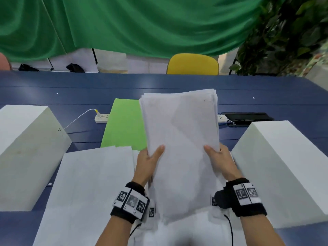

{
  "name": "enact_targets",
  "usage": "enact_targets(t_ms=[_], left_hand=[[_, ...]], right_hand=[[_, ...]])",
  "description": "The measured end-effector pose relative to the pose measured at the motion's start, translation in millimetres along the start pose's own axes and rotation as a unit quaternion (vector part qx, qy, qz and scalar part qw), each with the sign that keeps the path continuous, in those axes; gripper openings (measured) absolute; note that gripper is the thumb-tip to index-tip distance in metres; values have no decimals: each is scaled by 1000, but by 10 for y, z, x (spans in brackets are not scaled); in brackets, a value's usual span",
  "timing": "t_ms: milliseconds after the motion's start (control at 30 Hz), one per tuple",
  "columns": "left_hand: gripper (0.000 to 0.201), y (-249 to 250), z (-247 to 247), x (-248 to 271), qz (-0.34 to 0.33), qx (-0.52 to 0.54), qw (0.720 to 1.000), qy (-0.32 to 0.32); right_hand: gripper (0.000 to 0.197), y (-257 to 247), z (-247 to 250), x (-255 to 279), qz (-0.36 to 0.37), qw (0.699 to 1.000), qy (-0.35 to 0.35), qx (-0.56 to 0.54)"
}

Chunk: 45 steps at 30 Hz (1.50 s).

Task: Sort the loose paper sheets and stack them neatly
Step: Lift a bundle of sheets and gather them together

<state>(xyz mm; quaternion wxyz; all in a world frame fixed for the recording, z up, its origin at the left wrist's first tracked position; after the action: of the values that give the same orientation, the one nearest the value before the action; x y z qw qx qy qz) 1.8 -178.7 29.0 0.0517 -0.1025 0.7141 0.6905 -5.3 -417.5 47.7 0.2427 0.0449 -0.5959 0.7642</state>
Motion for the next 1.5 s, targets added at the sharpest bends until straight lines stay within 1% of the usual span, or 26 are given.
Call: enact_targets(t_ms=[67, 167, 233, 300, 333, 433, 533, 567, 600, 667, 700, 733, 767, 800, 867, 900, 967, 1000, 1033, 1100, 1167, 1200, 1267, 1367, 1433, 1500], left_hand=[[25, -205, -293, 65, 40, -56, 995, -68], [40, -656, -678, 252, 124, -116, 971, -170], [39, -924, -881, 423, 190, -140, 944, -229], [44, -1059, -1022, 549, 207, -220, 911, -282], [43, -1064, -1075, 571, 191, -237, 910, -282], [24, -994, -1201, 629, 151, -211, 930, -259], [27, -973, -1277, 684, 118, -240, 933, -242], [33, -963, -1304, 699, 113, -220, 939, -237], [47, -976, -1325, 731, 124, -185, 947, -231], [76, -1013, -1310, 765, 184, -113, 956, -197], [83, -1055, -1271, 759, 218, -88, 957, -169], [82, -1097, -1236, 740, 238, -77, 956, -150], [78, -1127, -1212, 716, 239, -80, 956, -151], [71, -1092, -1201, 690, 220, -97, 956, -167], [52, -933, -1138, 630, 136, -145, 964, -175], [45, -838, -1072, 597, 90, -165, 968, -166], [43, -707, -855, 557, 30, -183, 974, -129], [46, -654, -731, 561, 23, -157, 981, -108], [49, -667, -615, 567, 38, -97, 991, -85], [49, -802, -485, 627, 107, 22, 992, -66], [48, -933, -460, 726, 151, 22, 985, -85], [48, -979, -466, 775, 154, 6, 984, -95], [51, -962, -458, 853, 139, -18, 986, -95], [45, -706, -341, 812, 105, 22, 991, -78], [54, -475, -210, 690, 78, 68, 992, -74], [70, -276, -95, 557, 57, 113, 990, -61]], right_hand=[[17, 189, 294, -43, -38, 999, 19, 26], [23, 678, 551, -160, -124, 987, 43, 93], [28, 1060, 606, -233, -180, 971, 54, 150], [30, 1368, 625, -289, -213, 950, 72, 218], [32, 1467, 639, -302, -223, 943, 85, 233], [36, 1607, 642, -335, -235, 938, 94, 238], [36, 1696, 657, -392, -242, 929, 105, 259], [36, 1722, 657, -413, -249, 925, 111, 266], [37, 1728, 651, -422, -252, 921, 115, 275], [42, 1713, 643, -415, -258, 916, 120, 282], [45, 1716, 645, -420, -257, 917, 121, 281], [49, 1701, 651, -414, -253, 918, 125, 277], [53, 1718, 662, -426, -252, 921, 129, 269], [58, 1738, 665, -423, -252, 926, 128, 251], [72, 1761, 646, -397, -231, 942, 132, 206], [76, 1749, 638, -372, -213, 950, 140, 179], [72, 1666, 576, -303, -176, 969, 140, 106], [70, 1618, 524, -278, -169, 975, 125, 71], [67, 1573, 454, -275, -164, 980, 104, 43], [63, 1483, 271, -274, -155, 986, 55, 31], [63, 1403, 83, -260, -138, 988, 26, 70], [65, 1379, 17, -254, -134, 986, 21, 97], [67, 1340, -44, -237, -130, 985, 15, 113], [66, 1325, 38, -310, -144, 990, 2, 10], [66, 1207, 93, -314, -145, 983, -75, -90], [68, 930, 88, -213, -125, 962, -175, -169]])
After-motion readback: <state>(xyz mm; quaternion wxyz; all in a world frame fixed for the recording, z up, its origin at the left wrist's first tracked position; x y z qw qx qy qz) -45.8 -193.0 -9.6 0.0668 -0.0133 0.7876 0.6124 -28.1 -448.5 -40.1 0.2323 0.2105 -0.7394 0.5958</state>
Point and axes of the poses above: each hand's wrist, its own x-axis away from the middle knuckle, its own z-axis out of the back of the hand, y = z × x, the point moved 4 cm from there along -x, towards the middle knuckle, and after that the axes turned 15 degrees about -z, right-handed, at the moved point
